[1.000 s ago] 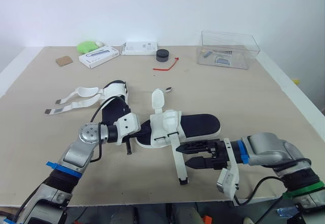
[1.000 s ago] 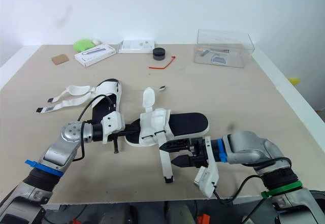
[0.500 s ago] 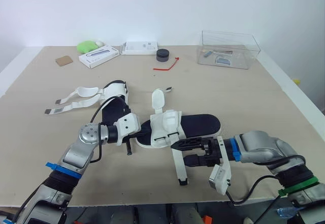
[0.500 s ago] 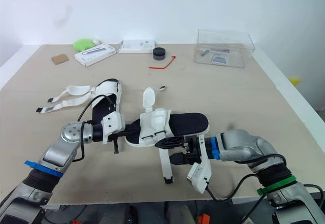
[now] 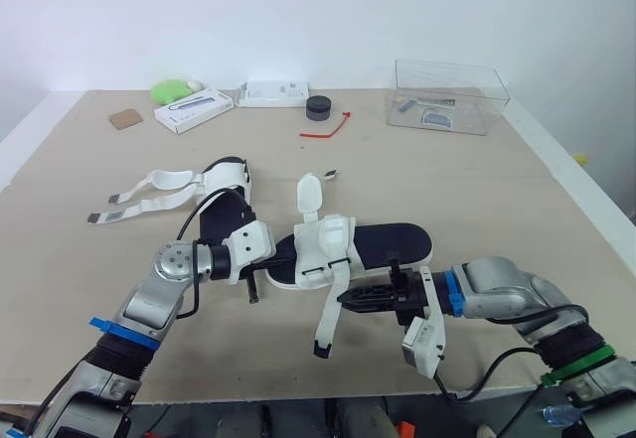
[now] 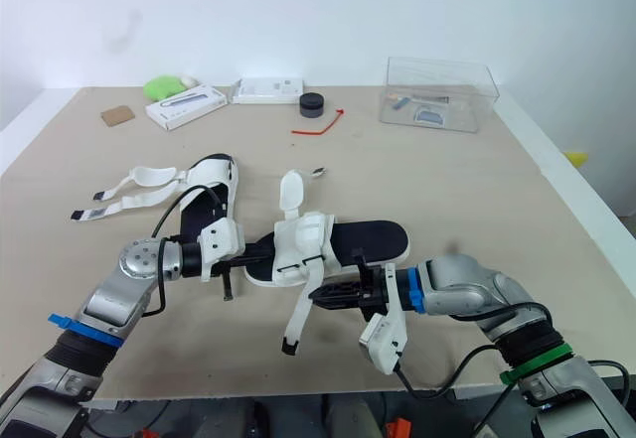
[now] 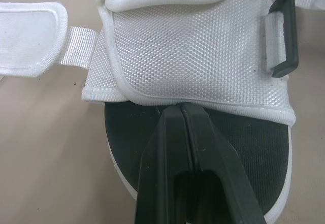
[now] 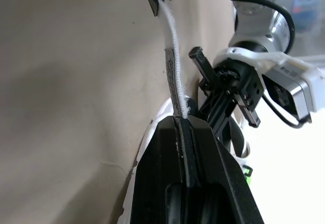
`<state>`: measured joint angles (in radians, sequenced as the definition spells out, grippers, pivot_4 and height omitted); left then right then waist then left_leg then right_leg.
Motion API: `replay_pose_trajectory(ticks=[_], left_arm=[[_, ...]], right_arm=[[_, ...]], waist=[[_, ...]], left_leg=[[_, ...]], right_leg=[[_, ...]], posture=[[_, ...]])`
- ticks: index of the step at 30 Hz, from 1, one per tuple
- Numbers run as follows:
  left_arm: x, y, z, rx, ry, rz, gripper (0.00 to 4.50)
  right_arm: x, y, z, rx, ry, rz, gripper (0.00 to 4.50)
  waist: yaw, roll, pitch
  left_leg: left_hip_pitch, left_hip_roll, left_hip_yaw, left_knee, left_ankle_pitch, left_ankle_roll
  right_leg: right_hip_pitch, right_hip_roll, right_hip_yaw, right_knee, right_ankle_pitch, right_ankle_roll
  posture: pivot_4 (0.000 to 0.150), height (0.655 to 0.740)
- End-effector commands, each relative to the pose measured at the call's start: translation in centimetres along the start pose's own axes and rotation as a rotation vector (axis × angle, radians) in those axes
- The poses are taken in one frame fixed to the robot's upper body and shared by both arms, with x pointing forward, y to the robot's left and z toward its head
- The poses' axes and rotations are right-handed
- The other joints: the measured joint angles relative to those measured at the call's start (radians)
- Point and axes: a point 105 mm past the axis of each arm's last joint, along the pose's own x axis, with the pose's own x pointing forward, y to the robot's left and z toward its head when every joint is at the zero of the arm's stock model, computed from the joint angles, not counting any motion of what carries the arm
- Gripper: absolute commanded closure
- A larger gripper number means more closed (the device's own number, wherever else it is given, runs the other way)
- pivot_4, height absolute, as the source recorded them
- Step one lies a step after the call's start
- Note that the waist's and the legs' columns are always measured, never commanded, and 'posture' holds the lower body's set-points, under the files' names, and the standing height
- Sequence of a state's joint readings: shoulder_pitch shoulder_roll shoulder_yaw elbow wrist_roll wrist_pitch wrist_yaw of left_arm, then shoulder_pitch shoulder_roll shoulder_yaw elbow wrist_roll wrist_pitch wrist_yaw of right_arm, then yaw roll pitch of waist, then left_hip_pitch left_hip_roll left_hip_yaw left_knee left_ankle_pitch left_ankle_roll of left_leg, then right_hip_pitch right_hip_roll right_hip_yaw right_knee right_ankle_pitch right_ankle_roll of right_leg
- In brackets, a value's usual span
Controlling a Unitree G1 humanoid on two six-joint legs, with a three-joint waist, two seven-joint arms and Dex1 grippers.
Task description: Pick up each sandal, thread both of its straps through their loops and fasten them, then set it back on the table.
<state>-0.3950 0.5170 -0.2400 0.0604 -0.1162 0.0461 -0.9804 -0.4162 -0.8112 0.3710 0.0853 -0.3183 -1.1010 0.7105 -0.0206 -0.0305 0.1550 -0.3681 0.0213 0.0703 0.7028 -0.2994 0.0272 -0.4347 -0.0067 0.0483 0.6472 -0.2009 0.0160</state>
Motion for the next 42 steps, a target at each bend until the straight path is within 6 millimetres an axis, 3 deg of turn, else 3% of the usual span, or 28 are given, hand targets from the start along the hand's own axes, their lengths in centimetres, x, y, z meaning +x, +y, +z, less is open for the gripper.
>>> replay_pose_trajectory(ticks=[1,6,8,11,19,27,38,39,41,42], left_arm=[[-0.1,-0.1,-1.1,-0.016,0.047,0.011,4.5],[-0.1,-0.1,-1.2,-0.016,0.052,0.009,4.5],[-0.1,-0.1,-1.3,-0.017,0.056,0.007,4.5],[0.1,0.0,-1.3,-0.016,0.056,0.003,4.5],[0.2,0.0,-1.3,-0.016,0.056,0.002,4.5],[0.2,-0.3,-1.4,-0.024,0.054,0.001,4.5],[-0.1,-0.6,-1.5,-0.028,0.056,0.009,4.5],[-0.1,-0.6,-1.5,-0.028,0.057,0.009,4.5],[-0.1,-0.7,-1.5,-0.028,0.058,0.007,4.5],[-0.1,-0.7,-1.5,-0.028,0.058,0.007,4.5]], right_arm=[[-0.1,-1.0,-0.2,0.09,0.003,-0.099,4.45],[-0.3,-3.3,-0.5,0.38,0.009,-0.276,4.45],[-0.7,-5.3,-1.6,0.649,0.013,-0.417,4.45],[-0.9,-6.8,-3.3,1.039,-0.004,-0.544,4.45],[-1.0,-6.2,-5.4,1.446,0.102,-0.531,4.45],[-1.1,-5.9,-7.1,1.624,0.184,-0.549,4.45],[-1.1,-5.0,-8.4,1.665,0.296,-0.533,4.45],[-1.2,-5.2,-8.6,1.657,0.299,-0.549,3.99],[-1.6,-5.9,-8.8,1.609,0.301,-0.579,3.52],[-1.8,-6.3,-8.9,1.563,0.308,-0.595,3.03]], waist=[[0.0,0.0,0.0],[0.0,0.0,0.0],[0.0,0.0,0.0],[0.0,0.0,0.0],[0.0,0.0,0.0],[0.0,0.0,0.0],[0.0,0.0,0.0],[-0.001,0.0,0.0],[-0.001,0.0,0.0],[-0.001,0.0,0.0]], left_leg=[[0.0,0.0,0.0,0.0,0.0,0.0],[0.0,0.0,0.0,0.0,0.0,0.0],[0.0,0.0,0.0,0.0,0.0,0.0],[0.0,0.002,0.0,0.0,0.0,0.0],[-0.002,0.003,-0.001,0.0,0.001,0.0],[-0.003,0.003,-0.001,0.0,0.001,0.0],[-0.004,0.003,-0.001,0.0,0.001,0.0],[-0.004,0.003,-0.001,0.0,0.001,0.0],[-0.004,0.003,-0.001,0.0,0.001,0.0],[-0.004,0.003,-0.001,0.0,0.001,0.0]], right_leg=[[0.0,0.0,0.0,0.0,0.0,0.0],[0.0,0.0,0.001,0.0,0.001,-0.001],[0.0,-0.001,0.001,0.0,0.001,0.0],[0.0,-0.002,0.0,0.0,0.001,0.002],[-0.001,-0.002,-0.001,0.0,0.001,0.002],[-0.002,0.0,-0.001,-0.001,0.004,0.007],[-0.003,0.0,-0.001,-0.001,0.004,0.008],[-0.003,0.0,-0.001,-0.001,0.004,0.008],[-0.003,0.0,-0.001,-0.001,0.004,0.008],[-0.004,0.001,-0.001,-0.001,0.004,0.008]], posture=[[0.15,0.74],[0.15,0.74],[0.15,0.74],[0.15,0.74],[0.15,0.74],[0.15,0.74],[0.15,0.74],[0.15,0.74],[0.15,0.74],[0.15,0.74]])
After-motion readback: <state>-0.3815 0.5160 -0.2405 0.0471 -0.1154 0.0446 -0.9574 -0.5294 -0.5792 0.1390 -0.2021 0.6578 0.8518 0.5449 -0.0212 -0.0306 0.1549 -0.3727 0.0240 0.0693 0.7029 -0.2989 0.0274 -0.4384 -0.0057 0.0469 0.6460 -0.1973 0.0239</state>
